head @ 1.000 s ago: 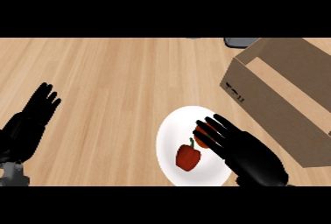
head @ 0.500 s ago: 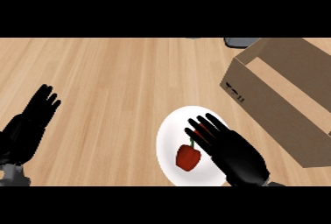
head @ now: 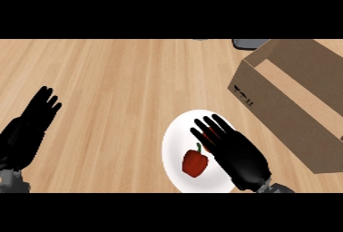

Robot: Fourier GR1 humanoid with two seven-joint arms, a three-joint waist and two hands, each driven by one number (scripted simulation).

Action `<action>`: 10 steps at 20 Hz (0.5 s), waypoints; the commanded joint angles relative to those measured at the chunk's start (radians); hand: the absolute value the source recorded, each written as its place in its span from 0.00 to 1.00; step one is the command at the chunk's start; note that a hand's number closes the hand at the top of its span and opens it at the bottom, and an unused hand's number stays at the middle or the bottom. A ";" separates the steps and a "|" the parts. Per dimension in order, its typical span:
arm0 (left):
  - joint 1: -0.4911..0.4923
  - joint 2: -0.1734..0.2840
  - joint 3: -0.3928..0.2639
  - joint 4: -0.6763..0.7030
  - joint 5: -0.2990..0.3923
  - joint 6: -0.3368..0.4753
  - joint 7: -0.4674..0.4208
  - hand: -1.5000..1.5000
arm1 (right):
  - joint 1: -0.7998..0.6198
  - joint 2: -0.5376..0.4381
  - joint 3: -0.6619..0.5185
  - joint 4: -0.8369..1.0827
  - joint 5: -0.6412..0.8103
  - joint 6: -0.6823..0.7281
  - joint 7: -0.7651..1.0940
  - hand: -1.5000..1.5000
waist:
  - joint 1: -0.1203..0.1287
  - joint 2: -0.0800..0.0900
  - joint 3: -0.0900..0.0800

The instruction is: Pick the tomato from the plate and place it in the cardboard box

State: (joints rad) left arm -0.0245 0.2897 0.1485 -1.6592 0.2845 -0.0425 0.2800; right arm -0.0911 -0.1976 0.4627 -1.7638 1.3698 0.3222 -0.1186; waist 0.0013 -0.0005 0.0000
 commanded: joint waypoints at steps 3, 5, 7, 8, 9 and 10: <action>0.036 -0.043 -0.016 -0.077 -0.041 0.009 0.019 0.50 | -0.065 0.036 -0.041 0.080 0.019 0.021 -0.019 0.00 | 0.002 0.000 0.000; -0.014 -0.004 0.041 -0.002 -0.004 -0.026 0.025 0.50 | -0.030 0.014 -0.026 0.155 0.047 -0.061 -0.050 0.00 | 0.001 0.000 0.000; 0.039 -0.062 -0.015 -0.126 -0.036 0.024 0.078 0.50 | -0.009 0.008 -0.047 0.131 0.039 -0.070 -0.059 0.00 | 0.001 -0.001 0.000; -0.023 -0.050 0.010 -0.027 -0.036 0.002 0.035 0.50 | -0.035 0.071 0.003 0.145 0.089 -0.023 0.009 0.00 | 0.000 0.000 0.000; 0.095 -0.048 0.007 -0.062 -0.032 -0.052 -0.009 0.50 | -0.088 0.066 -0.035 0.144 0.073 0.016 -0.002 0.00 | 0.004 0.000 0.000; -0.007 -0.068 0.003 -0.013 -0.054 -0.008 0.013 0.50 | -0.017 0.030 -0.031 0.056 0.062 0.033 -0.026 0.00 | -0.002 0.000 0.000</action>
State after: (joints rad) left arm -0.0050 0.2449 0.1550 -1.6881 0.2512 -0.0570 0.2892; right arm -0.1265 -0.1610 0.4378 -1.6546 1.4235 0.3086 -0.1405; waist 0.0020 -0.0004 0.0001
